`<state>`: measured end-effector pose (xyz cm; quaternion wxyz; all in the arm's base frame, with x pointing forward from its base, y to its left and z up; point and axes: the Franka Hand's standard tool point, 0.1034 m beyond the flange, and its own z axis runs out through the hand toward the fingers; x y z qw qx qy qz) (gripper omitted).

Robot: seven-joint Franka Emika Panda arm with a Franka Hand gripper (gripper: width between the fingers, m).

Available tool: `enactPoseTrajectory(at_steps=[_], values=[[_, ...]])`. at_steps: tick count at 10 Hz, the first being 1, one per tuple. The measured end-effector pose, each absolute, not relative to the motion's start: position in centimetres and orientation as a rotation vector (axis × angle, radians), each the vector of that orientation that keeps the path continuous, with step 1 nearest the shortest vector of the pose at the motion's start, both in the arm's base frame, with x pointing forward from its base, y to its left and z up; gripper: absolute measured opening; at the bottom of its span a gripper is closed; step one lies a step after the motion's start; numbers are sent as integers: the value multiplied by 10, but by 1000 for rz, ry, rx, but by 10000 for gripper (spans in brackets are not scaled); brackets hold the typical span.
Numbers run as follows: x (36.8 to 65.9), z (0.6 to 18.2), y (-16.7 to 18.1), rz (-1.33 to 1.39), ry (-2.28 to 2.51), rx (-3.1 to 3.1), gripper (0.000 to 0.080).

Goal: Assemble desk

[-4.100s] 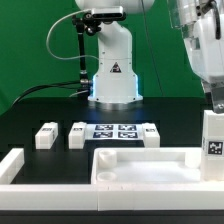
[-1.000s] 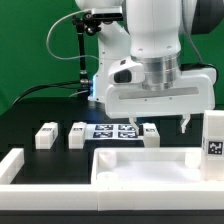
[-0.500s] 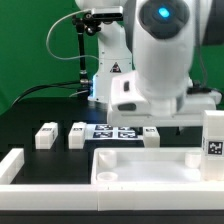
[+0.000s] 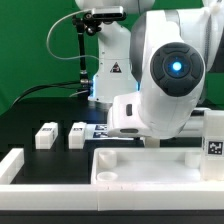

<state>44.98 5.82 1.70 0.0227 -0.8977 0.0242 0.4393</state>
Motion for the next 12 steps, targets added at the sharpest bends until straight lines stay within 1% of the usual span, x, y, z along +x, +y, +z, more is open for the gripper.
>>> enactPoseTrajectory(at_steps=[1,3,5,7,8,9,12], values=[[446,15,58,1369,76,-2777,648],[430,8,57,1408,81,-2761,648],[432,10,56,1397,84,-2765,648],[432,10,55,1399,86,-2764,384],[432,9,55,1400,86,-2763,384],[432,9,55,1400,87,-2763,287],[432,9,55,1399,87,-2763,287]])
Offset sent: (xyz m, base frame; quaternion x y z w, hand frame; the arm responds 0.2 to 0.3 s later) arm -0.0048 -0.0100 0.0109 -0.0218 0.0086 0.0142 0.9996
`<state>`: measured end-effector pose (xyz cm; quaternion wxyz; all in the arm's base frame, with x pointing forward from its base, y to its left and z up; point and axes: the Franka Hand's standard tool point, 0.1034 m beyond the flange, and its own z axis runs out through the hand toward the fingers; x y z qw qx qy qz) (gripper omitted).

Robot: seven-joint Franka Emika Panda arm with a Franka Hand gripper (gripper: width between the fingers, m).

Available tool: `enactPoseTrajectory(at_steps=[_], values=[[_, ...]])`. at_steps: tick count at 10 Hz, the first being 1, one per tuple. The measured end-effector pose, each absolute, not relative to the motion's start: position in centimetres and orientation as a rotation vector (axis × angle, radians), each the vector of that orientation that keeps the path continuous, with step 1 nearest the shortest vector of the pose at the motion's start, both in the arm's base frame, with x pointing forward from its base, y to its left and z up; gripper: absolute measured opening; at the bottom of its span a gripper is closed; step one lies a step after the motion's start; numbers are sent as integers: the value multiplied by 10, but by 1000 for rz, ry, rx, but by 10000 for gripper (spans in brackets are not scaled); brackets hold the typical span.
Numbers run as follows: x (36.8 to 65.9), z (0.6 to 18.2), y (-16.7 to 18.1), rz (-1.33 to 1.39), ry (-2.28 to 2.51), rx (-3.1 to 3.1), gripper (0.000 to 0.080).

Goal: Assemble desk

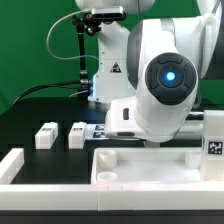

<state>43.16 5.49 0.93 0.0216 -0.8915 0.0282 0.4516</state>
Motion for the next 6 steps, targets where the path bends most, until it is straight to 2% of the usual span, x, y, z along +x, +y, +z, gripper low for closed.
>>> enactPoseTrajectory(at_steps=[3,4,6], values=[[433,14,54,1409,93,-2753,287],[446,41,46,1422,106,-2730,287],[472,81,16,1284,183,-2762,287]])
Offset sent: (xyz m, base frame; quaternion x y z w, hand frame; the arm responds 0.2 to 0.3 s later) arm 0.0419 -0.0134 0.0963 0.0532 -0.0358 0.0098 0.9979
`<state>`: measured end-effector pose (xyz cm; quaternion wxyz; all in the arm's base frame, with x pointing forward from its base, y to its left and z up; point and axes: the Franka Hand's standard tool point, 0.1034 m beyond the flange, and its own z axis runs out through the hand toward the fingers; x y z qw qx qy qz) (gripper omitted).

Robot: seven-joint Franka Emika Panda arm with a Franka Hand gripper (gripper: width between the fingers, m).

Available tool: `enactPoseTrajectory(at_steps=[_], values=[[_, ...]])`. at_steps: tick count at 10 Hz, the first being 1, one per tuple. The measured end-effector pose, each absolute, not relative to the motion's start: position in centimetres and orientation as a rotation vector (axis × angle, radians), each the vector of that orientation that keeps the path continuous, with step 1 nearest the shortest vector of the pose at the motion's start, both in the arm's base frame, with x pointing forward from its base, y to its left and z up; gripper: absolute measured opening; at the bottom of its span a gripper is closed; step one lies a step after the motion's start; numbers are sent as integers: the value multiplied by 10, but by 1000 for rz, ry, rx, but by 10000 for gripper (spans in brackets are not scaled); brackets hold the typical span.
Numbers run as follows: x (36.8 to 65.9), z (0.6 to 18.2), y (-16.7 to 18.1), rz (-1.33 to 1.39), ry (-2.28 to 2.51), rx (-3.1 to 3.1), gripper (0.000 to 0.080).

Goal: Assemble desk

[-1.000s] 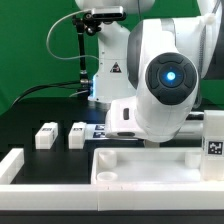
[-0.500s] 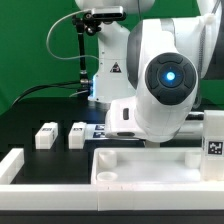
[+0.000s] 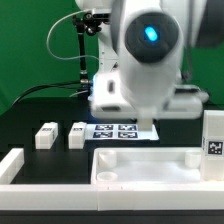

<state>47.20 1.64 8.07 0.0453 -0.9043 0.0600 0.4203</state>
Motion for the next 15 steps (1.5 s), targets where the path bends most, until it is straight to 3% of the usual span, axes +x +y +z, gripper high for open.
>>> enactPoseTrajectory(at_steps=[2,5,6,8,9,14,15], values=[[478,86,2,1247,197,-2767,288],[491,86,5,927,202,-2899,288],[499,100,5,903,205,-2896,288],[546,143,-8,740,327,-2833,288],[561,153,-22,638,394,-2823,288],[575,149,-31,105,461,-2947,288],[591,164,-29,-12,456,-2965,288]])
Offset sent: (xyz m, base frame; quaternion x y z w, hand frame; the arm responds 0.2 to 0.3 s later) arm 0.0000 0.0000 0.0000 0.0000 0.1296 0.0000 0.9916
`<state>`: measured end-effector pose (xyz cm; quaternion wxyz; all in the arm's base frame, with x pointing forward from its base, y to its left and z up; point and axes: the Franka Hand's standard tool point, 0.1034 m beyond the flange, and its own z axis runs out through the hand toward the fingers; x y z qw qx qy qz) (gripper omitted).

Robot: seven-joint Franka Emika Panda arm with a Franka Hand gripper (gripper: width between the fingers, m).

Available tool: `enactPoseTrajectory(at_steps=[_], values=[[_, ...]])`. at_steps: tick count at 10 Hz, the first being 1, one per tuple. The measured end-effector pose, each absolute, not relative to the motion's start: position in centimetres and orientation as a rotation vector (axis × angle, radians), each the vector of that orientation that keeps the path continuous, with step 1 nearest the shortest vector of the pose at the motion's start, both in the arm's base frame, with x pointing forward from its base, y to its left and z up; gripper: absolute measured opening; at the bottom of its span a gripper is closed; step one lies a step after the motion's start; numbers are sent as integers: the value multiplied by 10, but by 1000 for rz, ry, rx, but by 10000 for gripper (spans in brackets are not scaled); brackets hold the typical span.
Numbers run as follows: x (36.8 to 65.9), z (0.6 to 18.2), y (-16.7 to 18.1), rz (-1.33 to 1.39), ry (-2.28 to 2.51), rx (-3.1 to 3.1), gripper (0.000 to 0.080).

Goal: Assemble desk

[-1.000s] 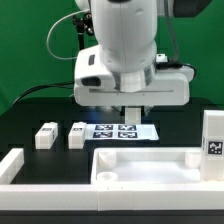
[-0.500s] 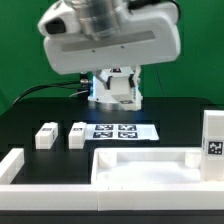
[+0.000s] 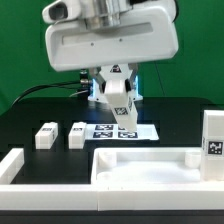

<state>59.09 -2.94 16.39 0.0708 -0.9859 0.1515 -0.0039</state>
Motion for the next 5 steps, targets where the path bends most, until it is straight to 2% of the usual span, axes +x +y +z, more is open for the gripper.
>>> enactPoseTrajectory(at_steps=[2,3,4,5], values=[[629,191,-37,-404,474,-2976,288],[632,190,-33,-576,479,-2973,288],[622,181,-28,-635,468,-2979,288],[624,182,-29,-709,471,-2972,288]])
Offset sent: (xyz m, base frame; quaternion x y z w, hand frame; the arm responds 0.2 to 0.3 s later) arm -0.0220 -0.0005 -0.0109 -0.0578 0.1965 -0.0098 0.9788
